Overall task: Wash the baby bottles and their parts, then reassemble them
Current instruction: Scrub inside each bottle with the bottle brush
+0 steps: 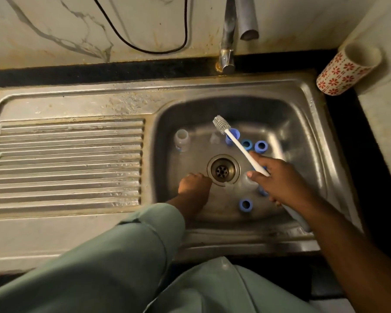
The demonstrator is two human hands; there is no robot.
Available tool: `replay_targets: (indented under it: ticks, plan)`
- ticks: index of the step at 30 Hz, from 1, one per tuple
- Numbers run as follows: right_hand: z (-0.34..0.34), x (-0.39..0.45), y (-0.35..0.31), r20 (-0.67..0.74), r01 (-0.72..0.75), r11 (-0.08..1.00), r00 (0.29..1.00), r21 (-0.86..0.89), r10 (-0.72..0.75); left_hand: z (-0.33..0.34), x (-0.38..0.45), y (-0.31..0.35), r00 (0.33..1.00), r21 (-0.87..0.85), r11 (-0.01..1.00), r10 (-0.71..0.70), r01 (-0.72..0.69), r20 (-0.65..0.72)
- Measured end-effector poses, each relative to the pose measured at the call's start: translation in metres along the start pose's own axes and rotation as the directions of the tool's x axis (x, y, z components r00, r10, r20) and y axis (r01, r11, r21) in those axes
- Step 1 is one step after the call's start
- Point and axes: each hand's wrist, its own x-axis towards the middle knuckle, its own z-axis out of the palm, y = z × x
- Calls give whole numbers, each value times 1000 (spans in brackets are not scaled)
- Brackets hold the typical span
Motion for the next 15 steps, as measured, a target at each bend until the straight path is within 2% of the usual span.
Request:
replay_targets:
  ticks: [2, 3, 4, 5, 6, 7, 8, 9, 10, 12, 15]
  plan:
    - [-7, -4, -2, -5, 18, 999, 1000, -41, -19, -7, -6, -13, 1000, -181, 983, -21, 18, -17]
    - [-13, -8, -2, -5, 35, 997, 999, -74, -36, -13, -13, -20, 997, -334, 941, -67, 50, -39]
    - [-20, -13, -1, -3, 57, 993, 998, -104, -57, -18, -22, -28, 987, -531, 843, -143, 86, -67]
    - [-27, -18, 0, -7, 80, 989, 997, -126, -81, -26, -31, -37, 968, -749, 655, -238, 96, -83]
    - [-34, -23, 0, -19, 100, 984, 994, -145, -104, -34, -40, -45, 950, -931, 354, -310, 85, -31]
    - [-42, -27, 0, -31, 122, 979, 991, -165, -128, -42, -49, -51, 953, -998, -7, -297, 59, 59]
    - [-48, -33, -3, -42, 155, 972, 985, -177, -165, -50, -56, -56, 971, -947, -319, -213, 31, 104]
    - [-54, -39, -7, -44, 200, 963, 976, -182, -211, -58, -63, -61, 988, -847, -532, -126, 12, 93]
    - [-58, -44, -11, -29, 255, 947, 964, -194, -265, -64, -69, -64, 996, -741, -671, -79, -22, 41]
    - [-65, -55, -21, 32, 345, 913, 937, -217, -347, -75, -79, -65, 993, -560, -822, -63, -106, -97]
    - [-76, -73, -34, 99, 432, 865, 902, -257, -421, -96, -92, -63, 980, -459, -875, -76, -153, -183]
